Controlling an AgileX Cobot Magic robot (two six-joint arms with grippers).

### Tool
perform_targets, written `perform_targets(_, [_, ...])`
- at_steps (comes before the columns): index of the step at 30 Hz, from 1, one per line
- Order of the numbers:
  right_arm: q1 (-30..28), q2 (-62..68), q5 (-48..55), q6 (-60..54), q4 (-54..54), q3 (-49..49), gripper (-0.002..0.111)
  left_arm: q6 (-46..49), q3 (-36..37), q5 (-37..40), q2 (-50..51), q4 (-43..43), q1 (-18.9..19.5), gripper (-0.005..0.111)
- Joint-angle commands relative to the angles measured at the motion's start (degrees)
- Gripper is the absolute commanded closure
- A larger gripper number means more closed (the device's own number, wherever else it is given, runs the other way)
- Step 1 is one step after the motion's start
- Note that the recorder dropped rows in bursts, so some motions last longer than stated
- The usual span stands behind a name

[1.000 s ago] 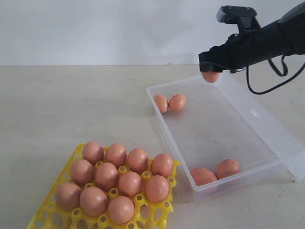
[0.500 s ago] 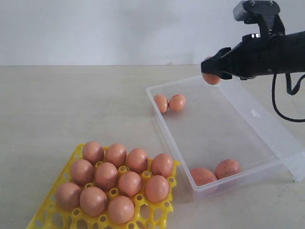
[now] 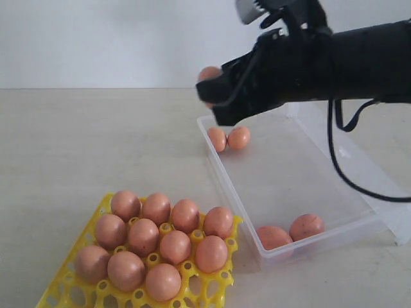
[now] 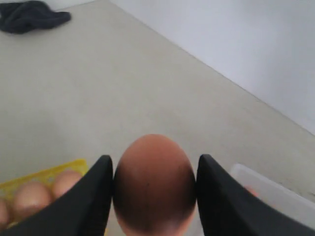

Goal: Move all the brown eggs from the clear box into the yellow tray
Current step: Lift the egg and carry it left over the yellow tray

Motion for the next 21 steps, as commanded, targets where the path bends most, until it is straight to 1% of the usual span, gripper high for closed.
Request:
perform_targets(1, [9.0,-0.5,-3.5,-0.6,-1.1,0.3,0.109,0.2,0.2,-0.4,-0.2,0.0,0.0,0.103])
perform_targets(4, [16.0,-0.5,-13.9,-0.9,-2.4,0.3,0.109,0.2,0.2,-0.4,-0.2,0.0,0.0,0.103])
perform_targets(6, [21.5,-0.5,-27.3,-2.6,-2.8,0.3,0.109,0.2,0.2,-0.4,-0.2,0.0,0.0,0.103])
perform_targets(7, [23.6,-0.5,-32.9,-4.9,-2.9,0.3,0.109,0.2,0.2,-0.4,-0.2,0.0,0.0,0.103])
perform_targets(8, [26.7,-0.5,-40.6,-7.4,-3.4,0.3,0.109,0.2,0.2,-0.4,-0.2,0.0,0.0,0.103])
perform_targets(11, [32.2,-0.5,-54.0,-14.3,-3.4,0.3,0.109,0.2,0.2,-0.4,-0.2,0.0,0.0,0.103])
perform_targets(12, [33.5,-0.5,-56.9,-15.3,-3.5,0.3,0.109,0.2,0.2,-0.4,-0.2,0.0,0.0,0.103])
perform_targets(16, [34.6,-0.5,-68.0,-15.3,-3.7,0.3,0.109,0.2,0.2,-0.4,-0.2,0.0,0.0,0.103])
perform_targets(21, [32.0,-0.5,-80.3,-14.9,-3.7,0.3,0.109,0.2,0.2,-0.4,-0.2,0.0,0.0,0.103])
